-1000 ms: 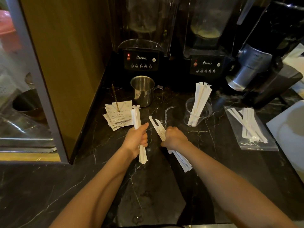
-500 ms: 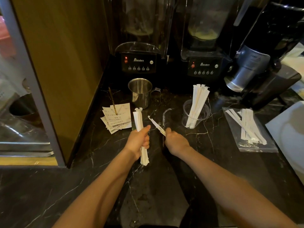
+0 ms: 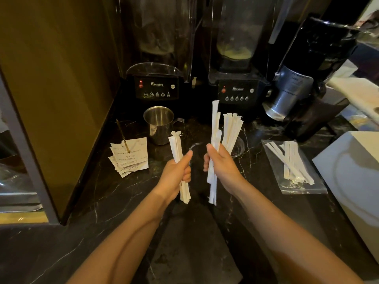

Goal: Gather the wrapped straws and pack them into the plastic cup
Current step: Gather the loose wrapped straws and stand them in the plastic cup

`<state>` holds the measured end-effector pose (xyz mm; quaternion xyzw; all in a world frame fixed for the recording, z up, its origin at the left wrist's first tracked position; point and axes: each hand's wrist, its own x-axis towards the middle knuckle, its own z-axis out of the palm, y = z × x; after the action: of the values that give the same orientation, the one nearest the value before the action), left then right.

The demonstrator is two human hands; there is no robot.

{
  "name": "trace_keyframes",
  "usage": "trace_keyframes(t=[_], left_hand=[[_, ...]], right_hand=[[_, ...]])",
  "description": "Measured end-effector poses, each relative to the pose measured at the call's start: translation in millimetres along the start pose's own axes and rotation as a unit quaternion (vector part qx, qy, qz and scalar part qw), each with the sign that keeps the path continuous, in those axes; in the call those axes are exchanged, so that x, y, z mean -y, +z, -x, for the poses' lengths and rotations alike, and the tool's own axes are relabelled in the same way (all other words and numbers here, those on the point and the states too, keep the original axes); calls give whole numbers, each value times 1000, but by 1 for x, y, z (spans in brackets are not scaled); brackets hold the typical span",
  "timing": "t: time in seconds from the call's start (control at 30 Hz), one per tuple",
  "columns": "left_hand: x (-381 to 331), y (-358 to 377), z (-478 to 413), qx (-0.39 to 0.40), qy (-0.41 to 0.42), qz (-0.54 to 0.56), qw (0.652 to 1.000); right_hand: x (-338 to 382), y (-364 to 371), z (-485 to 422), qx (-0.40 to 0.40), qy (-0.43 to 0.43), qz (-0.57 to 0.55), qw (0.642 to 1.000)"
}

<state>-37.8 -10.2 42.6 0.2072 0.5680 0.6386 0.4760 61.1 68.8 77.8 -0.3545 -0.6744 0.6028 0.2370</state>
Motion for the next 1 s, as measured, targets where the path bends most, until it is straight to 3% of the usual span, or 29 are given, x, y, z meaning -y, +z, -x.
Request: trace_keyframes(t=[0.1,0.27,0.53,0.8,1.0], left_hand=[[-2,11,-1,44,36,-1,998],[-5,28,-3,129,83,-9,988],[-5,35,-13,194,55,-37,979],[-7,53,-19,168,93,-102,976],[-7,60,-16,82,101,-159,979]], right_hand=[[8,-2,3,3,-11,-48,999],[10,-2,7,29,43,-119,992],[1,-21,4,108,79,-211,968],[-6,-30,-3,131,66,-152,977],[-14,-21,-5,124,48,-65,989]])
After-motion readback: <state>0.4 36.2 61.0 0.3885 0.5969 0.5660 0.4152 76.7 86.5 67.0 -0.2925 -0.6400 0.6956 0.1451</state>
